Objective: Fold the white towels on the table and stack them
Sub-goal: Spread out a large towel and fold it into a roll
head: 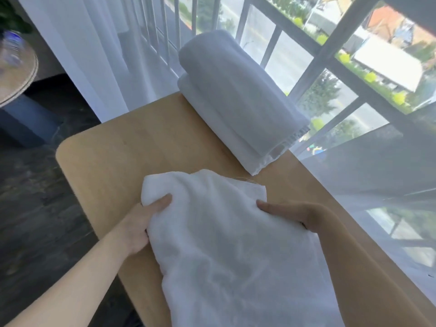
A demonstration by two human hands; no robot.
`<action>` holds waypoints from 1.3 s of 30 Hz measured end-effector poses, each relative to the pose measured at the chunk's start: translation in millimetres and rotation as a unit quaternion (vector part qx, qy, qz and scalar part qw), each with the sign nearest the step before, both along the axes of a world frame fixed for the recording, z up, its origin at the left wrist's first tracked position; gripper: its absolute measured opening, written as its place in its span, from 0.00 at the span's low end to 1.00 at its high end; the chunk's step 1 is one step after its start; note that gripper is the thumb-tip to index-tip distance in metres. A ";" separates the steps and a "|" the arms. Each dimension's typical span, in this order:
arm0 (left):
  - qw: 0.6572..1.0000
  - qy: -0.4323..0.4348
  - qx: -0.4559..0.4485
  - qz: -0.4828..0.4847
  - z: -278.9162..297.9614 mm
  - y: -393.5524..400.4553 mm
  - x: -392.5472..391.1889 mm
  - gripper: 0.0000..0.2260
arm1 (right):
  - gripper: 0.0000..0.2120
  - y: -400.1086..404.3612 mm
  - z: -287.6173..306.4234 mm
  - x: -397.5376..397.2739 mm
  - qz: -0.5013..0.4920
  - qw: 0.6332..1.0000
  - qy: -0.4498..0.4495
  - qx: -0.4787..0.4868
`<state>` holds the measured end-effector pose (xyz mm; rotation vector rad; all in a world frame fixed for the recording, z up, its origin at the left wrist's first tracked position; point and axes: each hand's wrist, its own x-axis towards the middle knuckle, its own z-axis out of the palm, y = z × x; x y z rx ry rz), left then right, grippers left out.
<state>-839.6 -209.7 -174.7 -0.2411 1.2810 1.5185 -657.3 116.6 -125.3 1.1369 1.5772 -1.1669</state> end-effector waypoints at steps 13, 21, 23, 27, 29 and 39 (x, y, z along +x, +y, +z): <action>0.989 -0.074 0.074 0.108 -0.2 -91.8 -4.8 0.16 | 0.37 -51.4 -6.9 -11.0 -0.003 0.995 -0.020 -0.095; 0.980 -0.063 0.120 0.143 1.1 -108.7 -15.3 0.13 | 0.29 -32.5 22.9 -34.7 -0.126 0.920 0.324 -0.179; 0.981 -0.040 0.099 0.163 0.5 -108.9 -18.7 0.13 | 0.28 -30.2 26.0 -49.5 -0.173 0.883 0.402 -0.170; 0.972 0.082 -0.077 0.205 -1.8 -97.8 -22.3 0.19 | 0.23 -52.9 0.5 -89.7 -0.167 0.905 0.387 0.060; 0.953 0.129 -0.129 0.241 -3.2 -90.0 -22.9 0.15 | 0.26 -70.2 -16.0 -105.4 -0.097 0.923 0.335 0.165; 0.928 0.229 -0.086 0.280 -1.7 -94.9 -42.2 0.10 | 0.18 -86.3 -20.5 -142.2 -0.027 0.829 0.422 0.367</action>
